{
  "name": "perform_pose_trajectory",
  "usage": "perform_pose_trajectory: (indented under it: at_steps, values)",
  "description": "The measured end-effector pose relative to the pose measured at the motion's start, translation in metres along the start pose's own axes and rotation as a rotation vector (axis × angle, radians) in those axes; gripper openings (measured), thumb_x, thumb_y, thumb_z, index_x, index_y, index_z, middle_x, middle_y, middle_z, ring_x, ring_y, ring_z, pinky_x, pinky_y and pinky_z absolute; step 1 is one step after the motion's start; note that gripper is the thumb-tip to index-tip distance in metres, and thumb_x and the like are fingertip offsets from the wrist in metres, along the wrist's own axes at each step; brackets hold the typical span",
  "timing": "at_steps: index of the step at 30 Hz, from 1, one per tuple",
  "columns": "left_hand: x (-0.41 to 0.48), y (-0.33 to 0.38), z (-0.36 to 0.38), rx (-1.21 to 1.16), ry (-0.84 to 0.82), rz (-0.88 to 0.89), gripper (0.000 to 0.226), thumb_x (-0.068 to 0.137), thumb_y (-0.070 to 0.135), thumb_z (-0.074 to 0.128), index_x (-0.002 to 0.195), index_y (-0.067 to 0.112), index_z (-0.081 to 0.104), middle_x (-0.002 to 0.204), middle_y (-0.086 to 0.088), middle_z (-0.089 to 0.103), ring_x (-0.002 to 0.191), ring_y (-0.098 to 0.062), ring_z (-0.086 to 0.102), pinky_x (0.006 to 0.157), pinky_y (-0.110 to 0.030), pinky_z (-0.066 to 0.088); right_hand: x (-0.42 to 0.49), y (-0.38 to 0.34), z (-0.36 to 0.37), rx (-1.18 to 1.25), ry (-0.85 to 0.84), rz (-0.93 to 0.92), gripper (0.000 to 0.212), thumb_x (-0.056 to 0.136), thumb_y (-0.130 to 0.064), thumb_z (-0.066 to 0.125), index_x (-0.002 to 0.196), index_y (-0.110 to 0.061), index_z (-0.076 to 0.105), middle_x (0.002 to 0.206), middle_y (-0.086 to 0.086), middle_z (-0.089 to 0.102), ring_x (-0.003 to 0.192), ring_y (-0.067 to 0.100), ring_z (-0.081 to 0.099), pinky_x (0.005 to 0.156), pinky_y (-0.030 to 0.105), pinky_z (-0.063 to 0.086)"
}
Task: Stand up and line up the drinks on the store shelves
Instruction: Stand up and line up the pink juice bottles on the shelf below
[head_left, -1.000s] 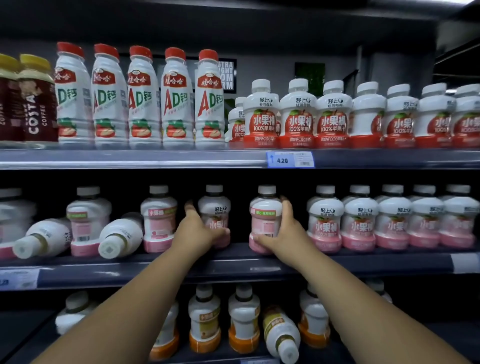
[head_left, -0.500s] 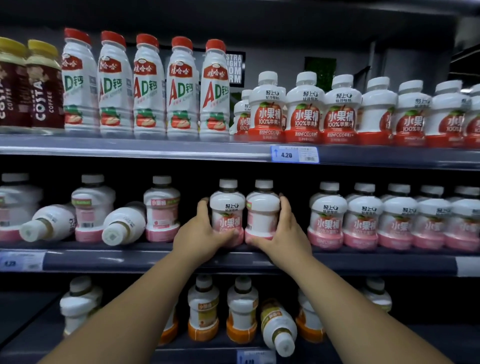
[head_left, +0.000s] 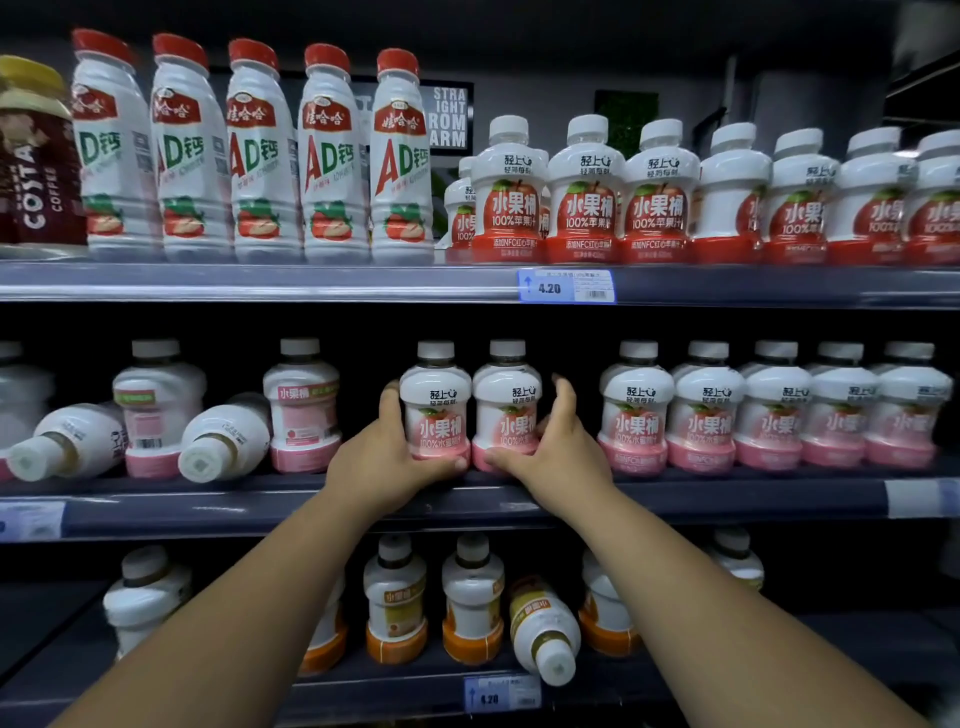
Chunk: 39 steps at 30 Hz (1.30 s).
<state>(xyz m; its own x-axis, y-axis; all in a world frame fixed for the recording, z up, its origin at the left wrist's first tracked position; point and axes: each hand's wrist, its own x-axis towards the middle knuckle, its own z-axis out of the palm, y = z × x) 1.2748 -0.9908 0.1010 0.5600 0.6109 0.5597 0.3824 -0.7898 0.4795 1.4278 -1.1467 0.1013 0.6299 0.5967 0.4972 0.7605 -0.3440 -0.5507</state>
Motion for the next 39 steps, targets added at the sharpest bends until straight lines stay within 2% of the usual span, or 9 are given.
perform_pose_trajectory:
  at_steps: [5,13,17,21,24,29,31,35,39]
  values:
    - [0.0,0.0,-0.003,-0.094,-0.024,0.006,0.104,0.055,0.078,0.076,0.135,0.038,0.023,0.109,0.011,0.067,0.096,-0.018,0.067,0.081,-0.041,0.054,-0.002,-0.005,0.002,-0.088,-0.045,-0.043,0.126,0.073,-0.07,0.069,0.154,-0.026,-0.017,0.152,0.007,0.044,0.128,0.031,0.051,0.098,0.038,0.046]
    - [0.009,0.005,-0.003,-0.165,-0.117,-0.007,0.1,0.049,0.068,0.085,0.128,0.035,0.033,0.107,0.012,0.068,0.094,-0.01,0.067,0.083,-0.035,0.055,-0.002,-0.005,-0.011,-0.073,-0.008,0.05,0.126,0.062,-0.071,0.078,0.15,-0.02,0.004,0.14,0.007,0.053,0.121,0.028,0.057,0.088,0.037,0.047]
    - [0.014,0.011,-0.002,-0.23,-0.151,-0.008,0.096,0.047,0.059,0.091,0.122,0.033,0.037,0.106,0.012,0.067,0.091,-0.004,0.064,0.078,-0.027,0.051,-0.004,-0.002,-0.015,-0.042,-0.004,0.045,0.125,0.064,-0.068,0.079,0.152,-0.02,0.004,0.144,0.008,0.05,0.124,0.027,0.054,0.094,0.038,0.048]
    - [0.018,0.013,0.0,-0.256,-0.185,-0.01,0.096,0.046,0.056,0.092,0.121,0.032,0.037,0.103,0.014,0.066,0.089,-0.002,0.064,0.074,-0.024,0.05,-0.013,0.007,-0.023,0.068,0.028,-0.046,0.115,0.073,-0.051,0.083,0.156,-0.028,0.007,0.156,0.001,0.034,0.138,0.021,0.039,0.107,0.035,0.039]
    - [0.019,0.018,0.003,-0.26,-0.194,0.001,0.096,0.045,0.055,0.092,0.121,0.03,0.039,0.103,0.012,0.066,0.09,-0.003,0.064,0.076,-0.026,0.051,-0.019,0.013,-0.028,0.086,0.068,-0.128,0.107,0.077,-0.046,0.081,0.155,-0.035,0.01,0.158,-0.008,0.026,0.143,0.014,0.028,0.112,0.031,0.031]
    - [0.019,0.035,0.013,-0.262,-0.225,0.029,0.098,0.044,0.058,0.091,0.121,0.028,0.039,0.105,0.01,0.065,0.09,-0.004,0.064,0.077,-0.027,0.052,-0.03,0.022,-0.035,0.062,0.15,-0.183,0.096,0.082,-0.043,0.078,0.156,-0.031,0.019,0.161,-0.011,0.02,0.146,0.007,0.021,0.116,0.023,0.022]
    - [0.019,0.042,0.019,-0.269,-0.235,0.044,0.102,0.04,0.063,0.088,0.122,0.029,0.038,0.107,0.009,0.066,0.092,-0.007,0.065,0.083,-0.032,0.055,-0.036,0.025,-0.037,0.058,0.19,-0.166,0.092,0.082,-0.042,0.078,0.155,-0.03,0.024,0.16,-0.01,0.022,0.145,0.007,0.023,0.115,0.021,0.021]
    - [0.017,0.047,0.025,-0.268,-0.223,0.057,0.1,0.053,0.055,0.091,0.13,0.025,0.035,0.103,0.012,0.064,0.088,-0.006,0.063,0.078,-0.028,0.052,-0.05,0.031,-0.04,0.047,0.232,-0.117,0.087,0.084,-0.042,0.077,0.154,-0.031,0.028,0.155,-0.012,0.027,0.137,0.001,0.026,0.111,0.019,0.023]
    - [0.009,0.039,0.023,-0.214,-0.198,0.126,0.099,0.056,0.065,0.084,0.133,0.031,0.032,0.114,0.01,0.067,0.097,-0.011,0.067,0.085,-0.039,0.056,-0.062,0.035,-0.038,0.063,0.22,-0.052,0.085,0.085,-0.043,0.076,0.154,-0.034,0.027,0.156,-0.013,0.025,0.142,0.007,0.023,0.11,0.019,0.022]
